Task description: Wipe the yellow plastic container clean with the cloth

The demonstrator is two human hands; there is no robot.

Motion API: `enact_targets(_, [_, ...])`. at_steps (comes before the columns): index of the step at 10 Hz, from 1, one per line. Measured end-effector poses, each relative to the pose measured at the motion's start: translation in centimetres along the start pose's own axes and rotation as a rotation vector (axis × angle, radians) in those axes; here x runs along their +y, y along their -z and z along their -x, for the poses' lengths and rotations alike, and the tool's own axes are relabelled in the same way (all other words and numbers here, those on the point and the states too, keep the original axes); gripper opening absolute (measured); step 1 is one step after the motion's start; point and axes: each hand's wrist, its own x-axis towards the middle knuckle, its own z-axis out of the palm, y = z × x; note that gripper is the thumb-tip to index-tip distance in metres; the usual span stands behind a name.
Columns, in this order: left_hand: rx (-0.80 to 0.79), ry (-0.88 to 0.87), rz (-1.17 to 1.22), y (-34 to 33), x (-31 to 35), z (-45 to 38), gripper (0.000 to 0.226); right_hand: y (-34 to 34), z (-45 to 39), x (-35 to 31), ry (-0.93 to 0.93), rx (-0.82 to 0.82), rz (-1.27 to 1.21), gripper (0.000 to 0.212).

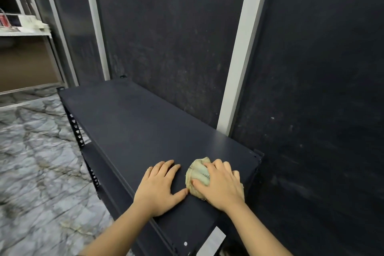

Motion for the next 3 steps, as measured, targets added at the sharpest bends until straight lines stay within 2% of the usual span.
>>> enact_targets(3, [-0.018,0.022,0.027,-0.08,0.73,0.25,0.084,0.18,0.73,-0.18,-0.016,0.008,-0.008,0.063])
